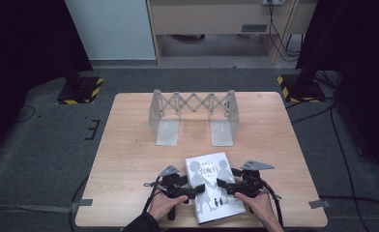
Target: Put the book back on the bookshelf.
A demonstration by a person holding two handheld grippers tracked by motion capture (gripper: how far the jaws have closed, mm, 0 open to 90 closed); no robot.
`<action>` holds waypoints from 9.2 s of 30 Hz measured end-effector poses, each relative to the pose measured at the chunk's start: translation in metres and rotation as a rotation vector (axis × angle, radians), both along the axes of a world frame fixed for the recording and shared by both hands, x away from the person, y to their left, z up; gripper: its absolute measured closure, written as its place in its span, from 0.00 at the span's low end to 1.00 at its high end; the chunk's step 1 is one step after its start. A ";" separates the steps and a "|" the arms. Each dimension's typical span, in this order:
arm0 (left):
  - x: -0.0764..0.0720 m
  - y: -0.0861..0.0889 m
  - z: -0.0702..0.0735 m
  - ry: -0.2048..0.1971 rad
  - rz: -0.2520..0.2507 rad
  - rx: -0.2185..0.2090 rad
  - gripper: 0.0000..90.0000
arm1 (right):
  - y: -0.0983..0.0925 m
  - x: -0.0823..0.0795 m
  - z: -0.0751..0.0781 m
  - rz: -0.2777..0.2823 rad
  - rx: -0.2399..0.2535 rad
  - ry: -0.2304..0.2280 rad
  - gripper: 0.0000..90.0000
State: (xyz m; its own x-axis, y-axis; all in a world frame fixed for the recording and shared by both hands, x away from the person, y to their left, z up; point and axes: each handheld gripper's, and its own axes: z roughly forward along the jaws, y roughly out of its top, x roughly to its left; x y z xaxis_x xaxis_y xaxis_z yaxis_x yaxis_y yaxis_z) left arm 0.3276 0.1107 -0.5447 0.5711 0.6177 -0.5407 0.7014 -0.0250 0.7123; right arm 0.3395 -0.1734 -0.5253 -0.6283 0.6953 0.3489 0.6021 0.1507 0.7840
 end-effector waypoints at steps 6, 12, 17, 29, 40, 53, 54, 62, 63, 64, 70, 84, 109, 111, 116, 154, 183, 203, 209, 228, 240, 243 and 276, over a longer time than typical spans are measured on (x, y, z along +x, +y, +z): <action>0.002 0.000 -0.001 0.008 0.025 -0.019 0.09 | 0.004 0.003 -0.003 0.007 0.019 0.020 0.18; 0.003 0.002 -0.002 0.022 0.044 -0.046 0.14 | 0.005 0.004 -0.001 -0.025 0.034 0.012 0.28; 0.003 0.003 -0.002 0.032 0.046 -0.052 0.15 | 0.002 0.005 0.002 -0.036 0.040 0.019 0.34; 0.003 0.008 0.013 -0.063 0.054 -0.069 0.24 | -0.003 0.003 0.012 -0.038 0.079 -0.055 0.43; 0.005 0.011 0.023 -0.134 0.046 -0.071 0.27 | -0.006 0.002 0.020 -0.036 0.108 -0.123 0.50; 0.010 0.006 0.028 -0.161 0.019 -0.090 0.27 | -0.007 -0.001 0.026 -0.028 0.134 -0.166 0.55; 0.011 0.006 0.029 -0.166 0.014 -0.089 0.27 | -0.008 -0.001 0.027 -0.028 0.136 -0.168 0.55; 0.017 0.005 0.027 -0.159 -0.001 -0.104 0.27 | -0.013 0.000 0.028 -0.030 0.134 -0.165 0.57; 0.018 0.005 0.027 -0.162 -0.003 -0.106 0.27 | -0.013 0.001 0.027 -0.029 0.136 -0.164 0.57; 0.018 0.006 0.027 -0.161 -0.007 -0.107 0.27 | -0.013 0.001 0.027 -0.029 0.136 -0.163 0.57; 0.017 0.007 0.028 -0.160 -0.005 -0.106 0.28 | -0.013 0.001 0.028 -0.028 0.138 -0.157 0.57; 0.009 0.008 0.031 -0.159 0.007 -0.116 0.32 | -0.010 0.002 0.024 -0.036 0.152 -0.135 0.49; 0.011 -0.007 0.028 -0.138 -0.009 -0.138 0.31 | -0.007 0.001 0.026 -0.002 0.164 -0.125 0.50; 0.014 -0.007 0.029 -0.127 0.004 -0.157 0.32 | -0.007 0.002 0.026 -0.011 0.167 -0.125 0.50; 0.017 -0.005 0.035 -0.138 0.012 -0.158 0.33 | -0.007 0.001 0.029 -0.009 0.169 -0.150 0.52; 0.022 0.002 0.077 -0.129 -0.012 -0.200 0.55 | -0.082 0.026 0.006 -0.307 -0.224 -0.145 0.16; 0.009 0.024 0.123 -0.291 0.039 -0.069 0.58 | -0.090 0.033 -0.007 -0.346 -0.356 -0.119 0.11; 0.010 0.066 0.151 -0.366 0.201 0.022 0.58 | -0.089 0.036 -0.013 -0.338 -0.414 -0.040 0.08; 0.013 0.080 0.156 -0.381 0.245 0.066 0.58 | -0.090 0.037 -0.013 -0.344 -0.401 -0.014 0.07; 0.049 0.107 0.163 -0.388 0.400 0.135 0.58 | -0.088 0.037 -0.014 -0.354 -0.403 -0.015 0.06; 0.080 0.094 0.159 -0.415 0.463 0.162 0.58 | -0.088 0.037 -0.014 -0.353 -0.403 -0.015 0.06; 0.087 0.091 0.155 -0.410 0.470 0.176 0.58 | -0.088 0.037 -0.014 -0.353 -0.403 -0.015 0.06; 0.103 0.076 0.134 -0.475 0.448 0.254 0.57 | -0.088 0.038 -0.014 -0.349 -0.403 -0.017 0.06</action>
